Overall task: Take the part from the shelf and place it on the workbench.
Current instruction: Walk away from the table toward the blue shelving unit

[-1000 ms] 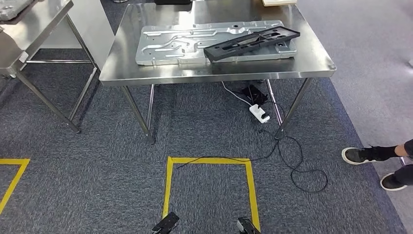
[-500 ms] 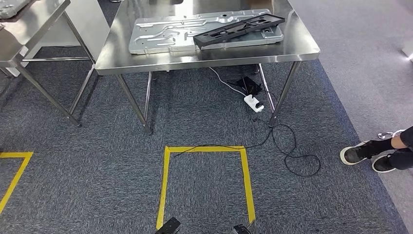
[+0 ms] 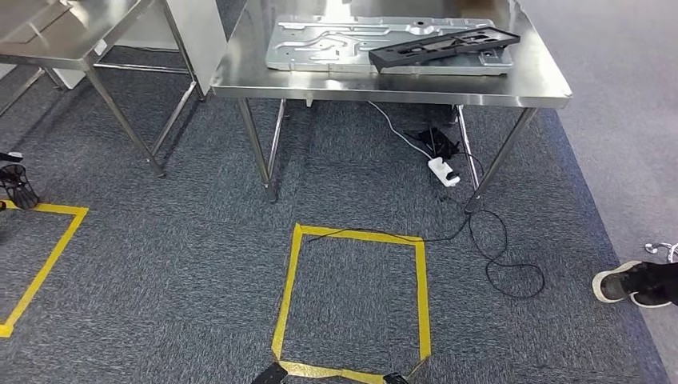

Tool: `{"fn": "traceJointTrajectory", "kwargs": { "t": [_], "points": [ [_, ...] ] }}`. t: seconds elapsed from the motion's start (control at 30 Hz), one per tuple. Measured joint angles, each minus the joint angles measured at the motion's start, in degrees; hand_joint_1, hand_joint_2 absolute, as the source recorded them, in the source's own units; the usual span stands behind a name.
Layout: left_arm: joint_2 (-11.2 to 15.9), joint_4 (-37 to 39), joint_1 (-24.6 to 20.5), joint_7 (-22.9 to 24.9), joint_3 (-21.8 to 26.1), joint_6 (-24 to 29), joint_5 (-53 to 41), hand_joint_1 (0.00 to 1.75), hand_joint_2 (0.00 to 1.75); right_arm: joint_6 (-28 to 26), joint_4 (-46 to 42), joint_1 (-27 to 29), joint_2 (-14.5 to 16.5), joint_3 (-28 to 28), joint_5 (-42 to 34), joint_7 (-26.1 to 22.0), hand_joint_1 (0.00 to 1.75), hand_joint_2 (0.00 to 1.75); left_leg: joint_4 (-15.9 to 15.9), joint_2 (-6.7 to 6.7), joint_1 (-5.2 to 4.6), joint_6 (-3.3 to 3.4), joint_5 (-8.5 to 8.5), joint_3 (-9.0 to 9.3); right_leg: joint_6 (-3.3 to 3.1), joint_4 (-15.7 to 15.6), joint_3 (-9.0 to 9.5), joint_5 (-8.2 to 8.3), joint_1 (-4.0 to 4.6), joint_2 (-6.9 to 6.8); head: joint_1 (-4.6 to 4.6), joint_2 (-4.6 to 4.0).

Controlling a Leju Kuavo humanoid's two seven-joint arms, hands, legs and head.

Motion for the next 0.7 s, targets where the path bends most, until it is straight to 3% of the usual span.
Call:
{"fn": "traceJointTrajectory", "kwargs": {
  "t": [0.03,0.07,0.1,0.17,0.23,0.27,0.33,0.4,0.47,0.53,0.57,0.6,0.63,0.7],
  "points": [
    [0.0,0.0,0.1,0.0,0.0,0.1,0.0,0.0,0.0,0.1,0.1,0.1,-0.1,0.2,0.3,-0.3,0.0,0.0,0.2,-0.54,-0.1,0.04,0.18,-0.41,0.0,1.6,-0.28,-0.36,0.01,0.14,0.0,0.0],
    [0.0,0.0,0.1,0.1,0.0,0.2,0.2,0.0,0.0,0.2,0.2,0.1,-0.3,0.5,0.6,-0.7,0.0,0.0,0.5,-1.13,-0.15,0.02,0.29,-0.78,-0.05,0.9,0.48,0.3,0.01,0.23,0.0,0.0],
    [0.1,0.0,0.2,0.1,0.0,0.4,0.3,0.0,0.0,0.3,0.3,0.1,-0.5,0.7,1.0,-1.2,0.0,0.0,0.9,-1.74,-0.18,-0.03,0.31,-1.12,-0.17,-1.8,2.24,1.76,0.01,0.43,0.01,0.0],
    [0.1,0.0,0.2,0.2,0.0,0.4,0.8,0.0,0.0,0.5,0.4,0.0,-0.7,1.2,1.8,-2.3,0.0,0.0,1.9,-2.8,-0.16,-0.32,0.14,-1.89,-0.59,-9.1,6.31,4.08,-0.08,2.37,0.0,0.0],
    [0.1,0.0,0.2,0.1,0.0,0.4,1.3,0.0,0.0,0.5,0.5,-0.1,-0.8,1.6,2.5,-3.0,0.0,0.0,2.8,-3.71,-0.08,-0.87,0.01,-2.88,-0.98,-12.9,8.18,4.46,-0.1,4.22,-0.05,0.0],
    [0.1,0.0,0.2,0.1,0.0,0.4,1.6,0.0,0.0,0.6,0.5,0.0,-0.8,1.9,2.9,-3.3,0.0,0.0,3.0,-4.16,0.02,-1.21,0.08,-3.3,-1.15,-13.1,8.27,4.3,-0.02,4.37,-0.06,0.0],
    [0.2,0.0,0.3,0.1,0.0,0.3,1.8,0.0,0.0,0.6,0.6,0.0,-0.8,2.5,3.6,-3.6,0.0,0.0,3.1,-4.75,0.24,-1.88,0.19,-3.79,-1.67,-13.5,8.36,4.6,-0.05,3.23,0.01,0.0],
    [0.3,0.0,0.4,0.0,0.0,0.3,1.8,0.0,0.0,0.7,0.7,0.0,-0.8,3.3,4.2,-3.8,0.0,0.0,5.5,-3.26,0.27,-2.61,-1.35,-5.04,-2.21,-14.1,8.65,4.92,-0.35,2.0,-0.36,0.0],
    [0.3,0.0,0.3,-0.2,0.0,0.3,1.8,0.0,0.0,0.8,0.7,0.0,-0.8,4.1,4.6,-3.9,0.0,0.0,11.8,-1.27,0.56,-3.43,-4.55,-8.15,-2.45,-14.4,8.81,5.0,-0.48,0.54,-0.82,0.0],
    [0.3,0.0,0.3,-0.3,0.0,0.3,1.8,0.0,0.0,1.0,0.8,0.1,-0.8,5.0,4.8,-3.9,0.0,0.0,17.0,-0.73,1.03,-4.09,-6.13,-10.88,-2.49,-14.4,8.79,4.92,-0.53,-0.96,-0.91,0.0],
    [0.3,0.0,0.4,-0.3,0.0,0.3,1.9,0.0,0.0,1.1,0.9,0.1,-0.8,5.4,4.8,-3.9,0.0,0.0,17.2,-0.55,1.23,-4.34,-5.45,-11.0,-2.47,-14.3,8.8,4.87,-0.58,-1.65,-0.91,0.0],
    [0.3,0.0,0.4,-0.3,0.0,0.3,2.0,0.0,0.0,1.1,1.0,0.0,-0.8,5.8,4.8,-3.9,0.0,0.0,15.1,-0.24,1.4,-4.52,-3.83,-10.02,-2.4,-14.3,8.83,4.81,-0.66,-2.22,-0.92,0.0],
    [0.3,0.0,0.5,-0.3,0.0,0.3,2.2,0.0,0.0,1.2,1.0,0.0,-0.8,6.2,4.8,-4.0,0.0,0.0,11.6,0.41,1.52,-4.61,-1.71,-8.24,-2.28,-14.3,8.92,4.74,-0.75,-2.79,-0.93,0.0],
    [0.3,0.0,0.3,-0.4,0.0,0.3,2.4,0.0,0.0,1.3,1.0,-0.1,-0.8,6.9,4.8,-4.0,0.0,0.0,4.8,2.48,1.25,-4.47,0.88,-4.85,-1.81,-14.3,9.15,4.6,-0.69,-3.76,-0.96,0.0]
  ]
}}
